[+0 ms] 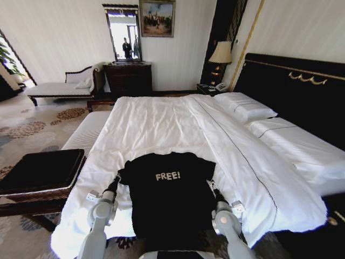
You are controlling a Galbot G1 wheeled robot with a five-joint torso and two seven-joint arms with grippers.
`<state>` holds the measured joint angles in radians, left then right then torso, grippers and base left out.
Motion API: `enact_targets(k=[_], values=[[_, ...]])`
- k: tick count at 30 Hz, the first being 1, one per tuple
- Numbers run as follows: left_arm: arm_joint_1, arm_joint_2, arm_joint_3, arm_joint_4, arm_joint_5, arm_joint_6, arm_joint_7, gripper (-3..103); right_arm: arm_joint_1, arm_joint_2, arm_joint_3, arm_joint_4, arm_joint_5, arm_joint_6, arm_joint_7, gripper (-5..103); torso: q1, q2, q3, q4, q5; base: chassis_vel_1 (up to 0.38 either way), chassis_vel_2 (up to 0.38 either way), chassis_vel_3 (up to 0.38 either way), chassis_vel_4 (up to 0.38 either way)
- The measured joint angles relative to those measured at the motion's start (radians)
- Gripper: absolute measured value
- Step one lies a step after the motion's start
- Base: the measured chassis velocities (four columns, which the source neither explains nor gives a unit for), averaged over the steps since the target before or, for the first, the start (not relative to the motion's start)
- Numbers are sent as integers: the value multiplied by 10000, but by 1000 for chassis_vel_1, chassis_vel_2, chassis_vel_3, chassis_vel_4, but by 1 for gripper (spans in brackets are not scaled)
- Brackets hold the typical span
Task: Fold the clothes on the bed and place them into the basket.
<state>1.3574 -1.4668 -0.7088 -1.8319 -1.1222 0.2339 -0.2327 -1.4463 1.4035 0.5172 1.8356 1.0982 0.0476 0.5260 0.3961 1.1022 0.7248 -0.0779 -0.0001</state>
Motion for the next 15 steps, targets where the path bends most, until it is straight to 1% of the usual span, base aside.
enact_targets(k=[3, 4, 5, 9, 14, 15], values=[[98, 11, -74, -102, 186, -98, 7, 0, -13, 29, -12, 5, -30, 1, 0, 100, 0, 0, 0, -1, 0, 0, 0, 0, 0], [176, 29, -100, -175, 448, -203, 56, 0, -27, 46, -15, 19, -46, 1, 0, 100, 0, 0, 0, -1, 0, 0, 0, 0, 0], [176, 29, -100, -175, 448, -203, 56, 0, -27, 46, -15, 19, -46, 1, 0, 100, 0, 0, 0, -1, 0, 0, 0, 0, 0], [316, 62, -45, -318, 1019, -391, 138, 0, -45, 74, -22, 29, -102, 4, 0, 100, 0, 1, 0, 0, 0, 0, 0, 0, 0], [408, -10, 3, -404, 1131, -428, 63, 0, -65, 121, -51, 49, -168, 8, 3, 100, 0, 0, 0, -1, 1, 0, 0, 0, 0], [488, -22, 8, -424, 1166, -429, 18, -2, -70, 134, -57, 60, -177, 8, 4, 100, 0, 0, 0, -1, 1, 0, 0, 0, 0]])
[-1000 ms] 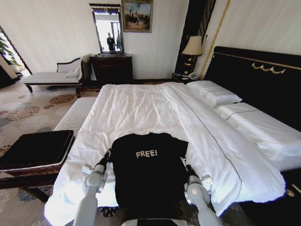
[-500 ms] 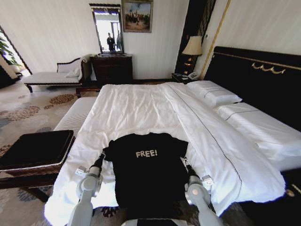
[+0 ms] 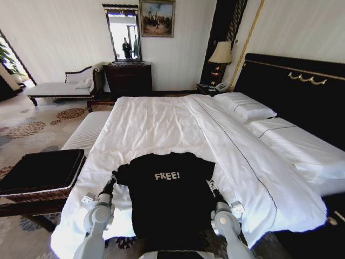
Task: Fold the clothes on the bed and place them into the basket.
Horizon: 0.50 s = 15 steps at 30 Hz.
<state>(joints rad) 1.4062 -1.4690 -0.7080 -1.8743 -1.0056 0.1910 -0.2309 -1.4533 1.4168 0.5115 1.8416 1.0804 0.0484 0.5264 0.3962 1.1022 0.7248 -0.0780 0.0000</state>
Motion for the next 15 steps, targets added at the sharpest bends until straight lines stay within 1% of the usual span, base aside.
enact_targets(k=[1, 2, 3, 4, 5, 6, 7, 8, 9, 10, 11, 12, 13, 14, 15], values=[[30, -3, 0, -5, 18, -2, -13, -2, -2, 6, 1, 3, -4, 1, 1, 100, 0, 0, 0, 1, 0, 0, 0, 0, 0], [163, -4, -27, -22, 81, -36, -43, 7, -18, 20, 2, 11, -15, 4, 0, 100, 0, 1, 0, 1, 0, 0, 0, 0, 0], [244, 1, -69, -29, 86, -61, -50, 7, -32, 24, 6, 17, -17, 6, 0, 100, 0, 0, 0, 3, 0, 0, 0, 0, 0], [308, 8, -103, -35, 83, -78, -53, 11, -41, 25, 8, 20, -20, 9, 1, 100, 0, 0, 0, 3, 0, 0, 0, 0, 0], [308, 8, -103, -35, 83, -78, -53, 11, -41, 25, 8, 20, -20, 9, 1, 100, 0, 0, 0, 3, 0, 0, 0, 0, 0], [390, 25, -153, -49, 45, -87, -52, 17, -58, 27, 11, 21, -30, 13, -1, 100, -1, 0, -1, 3, 0, 0, 0, 0, 0], [433, 36, -179, -59, 2, -88, -44, 17, -64, 28, 12, 21, -36, 16, -1, 100, -1, 0, 0, 3, 0, 0, 0, 0, 0], [538, 67, -237, -95, -164, -75, 15, 28, -72, 37, 14, 21, -52, 20, -6, 100, -1, 0, 0, 3, 0, 0, 0, 0, 0], [607, 88, -274, -141, -309, -26, 66, 28, -75, 46, 14, 26, -58, 23, -7, 100, 0, 0, 0, 3, 0, 0, 0, 0, 0], [669, 102, -309, -194, -459, 26, 126, 33, -75, 56, 13, 32, -62, 23, -7, 100, 0, 0, 0, 2, 0, 0, 0, 0, 0], [669, 102, -309, -194, -459, 26, 126, 33, -75, 56, 13, 32, -62, 23, -7, 100, 0, 0, 0, 2, 0, 0, 0, 0, 0], [704, 108, -332, -233, -559, 56, 161, 39, -75, 60, 11, 34, -65, 23, -7, 100, -1, 0, 0, 1, 0, 0, 0, 0, 0], [748, 116, -378, -301, -743, 105, 199, 39, -74, 70, 3, 40, -69, 23, -6, 100, -1, 0, 0, 1, 0, 0, 0, 0, 0], [761, 118, -436, -386, -1031, 161, 208, 49, -67, 77, -7, 41, -69, 24, -6, 100, -1, 1, 0, 1, 1, 0, 0, 0, 0], [730, 118, -461, -411, -1187, 195, 202, 49, -57, 78, -15, 41, -70, 23, -5, 100, -1, 1, 0, 2, 1, 0, 0, 0, 0]])
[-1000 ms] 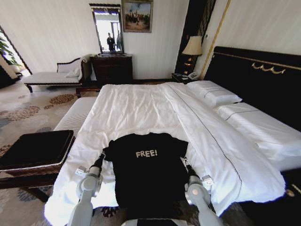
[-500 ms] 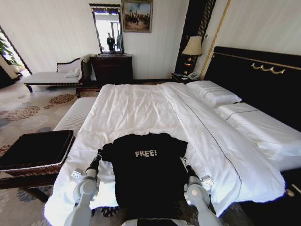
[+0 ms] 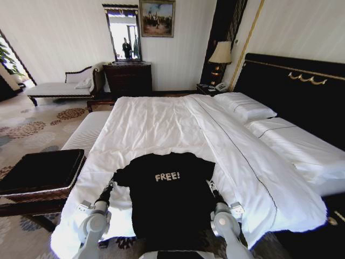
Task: Fold the clothes on the bed and place them into the basket.
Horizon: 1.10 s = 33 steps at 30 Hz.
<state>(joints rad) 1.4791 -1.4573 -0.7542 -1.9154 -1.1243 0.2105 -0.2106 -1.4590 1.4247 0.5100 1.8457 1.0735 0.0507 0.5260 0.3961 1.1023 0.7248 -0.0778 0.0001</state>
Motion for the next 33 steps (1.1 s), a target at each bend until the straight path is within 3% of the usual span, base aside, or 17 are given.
enact_targets(k=[1, 5, 7, 10, 12, 17, 19, 22, 24, 28, 30, 31, 33], values=[[0, 0, 0, 0, 0, 0, 0, 49, 0, 0, 0, 0, 0, 0, 0, 100, 0, 0, 0, 0, 0, 0, 0, 0, 0], [-480, -2, 8, 321, -116, 81, -162, 71, 26, -13, -12, -29, 2, 0, 0, 100, 0, -1, 0, -1, 0, 0, 0, 0, 0], [-610, -2, 24, 494, -102, 98, -179, 71, 26, -25, -12, -35, 6, 0, -1, 100, 0, 0, 0, -2, -1, 0, 0, 0, 0], [-910, -14, 59, 989, -87, 143, -177, 89, 22, -80, 23, -47, 56, 0, -3, 100, 0, -1, 0, 0, -1, 0, 0, 0, 0], [-994, -29, 67, 1144, -97, 149, -170, 89, 22, -103, 46, -55, 76, 0, -5, 100, 0, -1, 0, 0, 0, 0, 0, 0, 0], [-1321, -154, 175, 1679, -108, 133, -15, 66, 33, -187, 116, -126, 157, 0, -9, 100, 0, -1, 0, -1, -1, 0, 0, 0, 0], [-1333, -162, 178, 1686, -108, 128, -8, 66, 34, -187, 116, -128, 157, 0, -9, 100, 0, -1, 0, 0, -1, 0, 0, 0, 0], [-1394, -188, 182, 1697, -115, 102, 11, 49, 67, -171, 92, -175, 146, 2, -4, 100, 0, -1, 0, -1, -2, 0, 0, 0, 0], [-1402, -185, 180, 1703, -116, 99, 12, 49, 72, -165, 86, -186, 140, 3, -3, 100, 0, -1, 0, -1, -1, 0, 0, 0, 0], [-1464, -141, 124, 1760, -141, 66, 12, 28, 96, -143, 38, -241, 82, 7, 8, 100, 0, -1, 0, -1, -2, 0, 0, 0, 0], [-1479, -127, 115, 1780, -141, 40, 12, 28, 104, -137, 22, -249, 71, 8, 16, 100, 0, -1, 0, -1, -2, 0, 0, 0, 0], [-1500, -115, 99, 1819, -139, 8, 12, 17, 115, -130, 13, -256, 63, 8, 26, 100, 0, 0, 0, -1, -2, 0, 0, 0, 0], [-1515, -106, 85, 1853, -137, -5, 12, 17, 121, -127, 6, -258, 60, 8, 35, 100, 0, 0, 0, -1, -2, 0, 0, 0, 0]])
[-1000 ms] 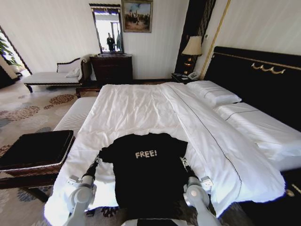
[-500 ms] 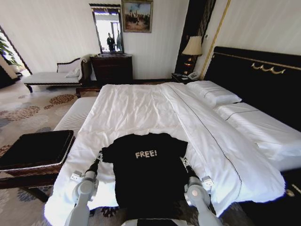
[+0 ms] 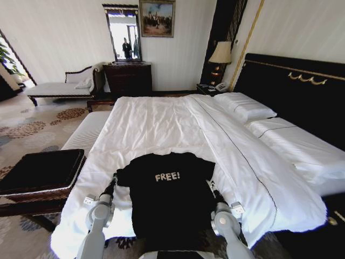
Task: Fold the clothes on the bed and place them into the basket.
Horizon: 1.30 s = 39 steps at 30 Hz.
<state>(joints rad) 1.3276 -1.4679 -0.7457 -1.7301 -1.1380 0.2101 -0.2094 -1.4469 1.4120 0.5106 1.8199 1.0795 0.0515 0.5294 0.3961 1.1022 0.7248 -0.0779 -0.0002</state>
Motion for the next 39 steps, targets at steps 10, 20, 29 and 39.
enact_targets(k=[10, 20, 29, 39], values=[[189, 120, -215, -269, -96, -67, 123, 0, 49, -30, 34, 7, 29, -15, 46, 100, 0, 0, 0, 0, 2, 0, 0, 0, 0], [344, 156, -517, -389, 95, -279, 103, 0, 273, 130, -42, -75, -40, -25, 80, 100, 0, 0, 1, -1, 0, 0, 0, 0, 0], [673, 55, -512, -560, 172, -434, -108, 24, 256, 151, -97, -75, -86, -26, 48, 100, 0, 0, 0, 2, 2, 0, 0, 0, 0], [1883, -190, -229, -1694, 172, -394, -266, 57, 180, 110, -4, -30, -33, -15, -24, 100, 0, 0, 0, 1, 4, 0, 0, 0, 0]])
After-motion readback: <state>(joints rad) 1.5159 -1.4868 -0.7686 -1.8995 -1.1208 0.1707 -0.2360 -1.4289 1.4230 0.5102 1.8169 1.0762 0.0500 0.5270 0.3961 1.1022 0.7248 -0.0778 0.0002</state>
